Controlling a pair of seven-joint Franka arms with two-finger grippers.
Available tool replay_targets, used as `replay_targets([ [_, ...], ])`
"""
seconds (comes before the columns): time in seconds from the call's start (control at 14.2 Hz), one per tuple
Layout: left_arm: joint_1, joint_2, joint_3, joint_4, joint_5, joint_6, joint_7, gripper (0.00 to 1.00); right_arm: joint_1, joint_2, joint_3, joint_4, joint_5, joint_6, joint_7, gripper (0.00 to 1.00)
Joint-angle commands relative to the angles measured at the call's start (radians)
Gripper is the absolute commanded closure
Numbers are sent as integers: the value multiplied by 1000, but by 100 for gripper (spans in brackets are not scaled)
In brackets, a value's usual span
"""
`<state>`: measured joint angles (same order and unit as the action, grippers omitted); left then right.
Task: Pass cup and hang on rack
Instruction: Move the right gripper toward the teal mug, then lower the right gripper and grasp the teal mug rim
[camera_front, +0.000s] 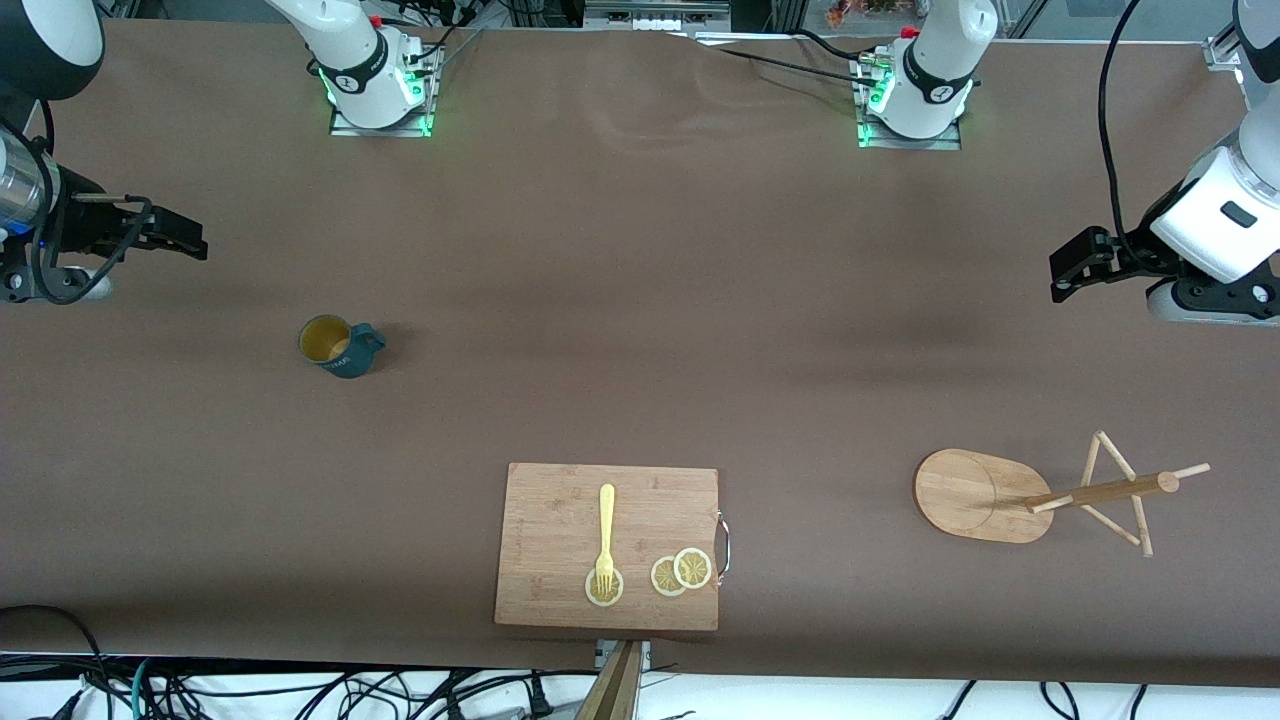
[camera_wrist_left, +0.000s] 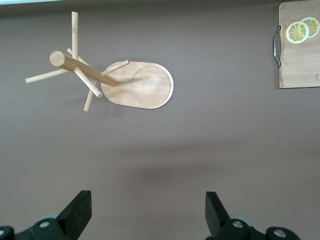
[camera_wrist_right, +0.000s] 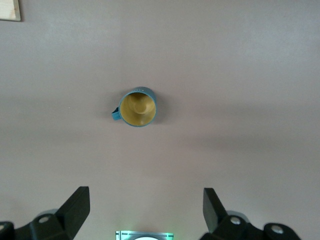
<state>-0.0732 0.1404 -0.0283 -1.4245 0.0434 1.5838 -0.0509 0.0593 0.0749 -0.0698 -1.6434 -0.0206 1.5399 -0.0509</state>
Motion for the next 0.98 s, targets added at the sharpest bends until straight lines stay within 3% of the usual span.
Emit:
replay_targets([
  [0.0, -7, 10, 2, 32, 16, -24, -4, 0, -1, 17, -2, 10, 8, -49, -24, 0],
  [0.21, -7, 10, 2, 32, 16, -22, -6, 0, 1, 2, -1, -25, 2, -66, -24, 0],
  [0.42, -7, 10, 1, 32, 18, -22, -6, 0, 1, -58, -5, -143, -5, -46, -23, 1],
  [0.77, -7, 8, -5, 32, 16, -30, -7, 0, -1, -190, -18, -513, -21, 369, -21, 1],
  [0.91, -7, 8, -7, 32, 16, -30, -7, 0, -1, -185, -19, -628, -21, 576, -24, 1],
])
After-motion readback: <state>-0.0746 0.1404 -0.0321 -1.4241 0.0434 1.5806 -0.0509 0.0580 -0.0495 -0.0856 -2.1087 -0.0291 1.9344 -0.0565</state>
